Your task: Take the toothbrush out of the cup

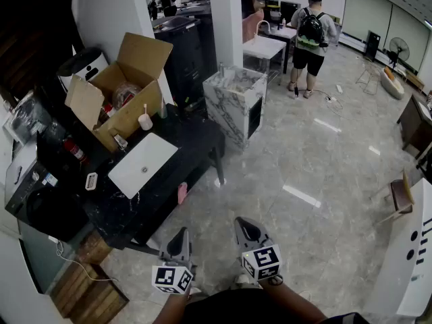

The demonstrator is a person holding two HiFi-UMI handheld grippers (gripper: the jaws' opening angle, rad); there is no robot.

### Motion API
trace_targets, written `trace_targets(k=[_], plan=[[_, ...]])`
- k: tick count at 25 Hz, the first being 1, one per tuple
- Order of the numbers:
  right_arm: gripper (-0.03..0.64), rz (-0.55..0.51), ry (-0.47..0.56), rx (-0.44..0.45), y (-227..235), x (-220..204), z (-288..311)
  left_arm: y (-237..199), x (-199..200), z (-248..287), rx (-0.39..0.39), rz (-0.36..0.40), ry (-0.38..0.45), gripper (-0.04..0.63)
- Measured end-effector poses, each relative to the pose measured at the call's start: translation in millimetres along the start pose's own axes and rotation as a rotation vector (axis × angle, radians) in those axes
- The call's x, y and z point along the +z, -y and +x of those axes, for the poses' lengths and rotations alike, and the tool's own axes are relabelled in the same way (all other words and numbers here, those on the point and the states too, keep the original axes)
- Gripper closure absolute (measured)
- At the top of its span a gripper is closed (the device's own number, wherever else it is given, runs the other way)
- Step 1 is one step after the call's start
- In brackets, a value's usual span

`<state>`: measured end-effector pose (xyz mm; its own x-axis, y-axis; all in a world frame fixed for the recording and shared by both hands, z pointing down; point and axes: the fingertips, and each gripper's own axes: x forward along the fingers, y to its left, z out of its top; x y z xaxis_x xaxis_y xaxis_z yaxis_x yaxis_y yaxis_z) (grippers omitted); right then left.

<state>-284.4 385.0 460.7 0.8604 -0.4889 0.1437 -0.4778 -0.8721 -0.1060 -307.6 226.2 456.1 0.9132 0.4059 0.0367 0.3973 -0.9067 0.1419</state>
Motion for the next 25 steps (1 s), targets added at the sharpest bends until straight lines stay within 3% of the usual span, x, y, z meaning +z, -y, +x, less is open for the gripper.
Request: trace_targets(k=[17, 25], plan=[[0.604, 0.044, 0.028, -0.009, 30, -9, -37, 39, -3, 6, -0.016, 0.003, 0.033, 0.571], [0.604, 0.038, 0.013, 0.029, 24, -16, -26, 33, -8, 15, -0.005, 0.008, 0.034, 0.571]])
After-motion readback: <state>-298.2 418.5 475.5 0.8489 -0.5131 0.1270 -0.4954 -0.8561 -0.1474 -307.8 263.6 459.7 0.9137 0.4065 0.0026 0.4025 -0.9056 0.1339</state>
